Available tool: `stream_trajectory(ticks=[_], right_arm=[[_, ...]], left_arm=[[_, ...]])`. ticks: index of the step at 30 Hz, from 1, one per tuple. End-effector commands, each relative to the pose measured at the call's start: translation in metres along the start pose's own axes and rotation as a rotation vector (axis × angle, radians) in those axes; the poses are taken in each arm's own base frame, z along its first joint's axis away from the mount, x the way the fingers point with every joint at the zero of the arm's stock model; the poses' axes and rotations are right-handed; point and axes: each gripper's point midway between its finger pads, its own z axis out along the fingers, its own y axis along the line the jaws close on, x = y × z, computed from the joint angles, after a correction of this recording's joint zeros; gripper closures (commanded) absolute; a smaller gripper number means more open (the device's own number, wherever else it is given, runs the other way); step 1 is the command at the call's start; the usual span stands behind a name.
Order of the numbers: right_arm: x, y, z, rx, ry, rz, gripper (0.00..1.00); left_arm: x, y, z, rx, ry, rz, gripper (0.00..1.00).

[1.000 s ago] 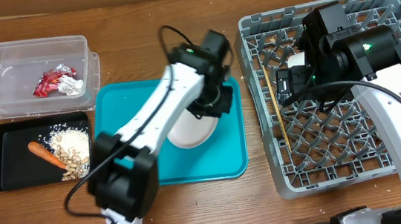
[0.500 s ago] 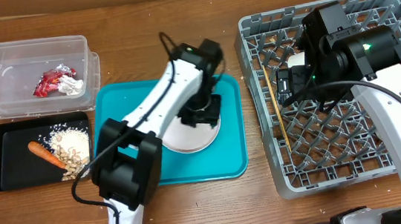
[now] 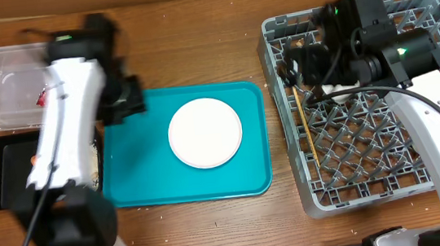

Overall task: Sort waste into correct bins and load items into the dishwasher
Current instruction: 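Withdraw the left gripper and grasp the plate rim with the right gripper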

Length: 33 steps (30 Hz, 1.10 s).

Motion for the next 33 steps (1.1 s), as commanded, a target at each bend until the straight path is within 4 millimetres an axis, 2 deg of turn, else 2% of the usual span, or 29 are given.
stream_trajectory(ticks=[1,3,5,9,13,17,25,33], right_arm=[[0.01,0.086,0.005,-0.313,0.046,-0.093,0.0],[0.02,0.099,0.019,-0.28,0.061,-0.144,0.0],[0.033,0.102,0.041,-0.181,0.086,-0.193,0.0],[0.063,0.103,0.086,-0.034,0.171,-0.264,0.0],[0.079,0.077,0.125,0.157,0.229,-0.172,0.0],[0.092,0.059,0.157,0.229,0.299,-0.136,0.0],[0.122,0.039,0.199,0.291,0.425,-0.1,0.0],[0.141,0.015,0.228,0.353,0.499,-0.086,0.01]], left_arm=[[-0.001,0.051,-0.035,0.016,-0.075,-0.133,0.48],[0.002,0.071,-0.041,0.014,-0.078,-0.191,0.47],[0.004,0.085,-0.044,0.013,-0.074,-0.233,0.46],[0.006,0.091,-0.043,0.011,-0.064,-0.241,0.46],[0.006,0.089,-0.043,0.011,-0.066,-0.233,0.47],[0.006,0.089,-0.043,0.004,-0.068,-0.228,0.47],[0.004,0.089,-0.042,0.004,-0.071,-0.227,0.46],[0.005,0.089,-0.042,0.003,-0.07,-0.223,0.46]])
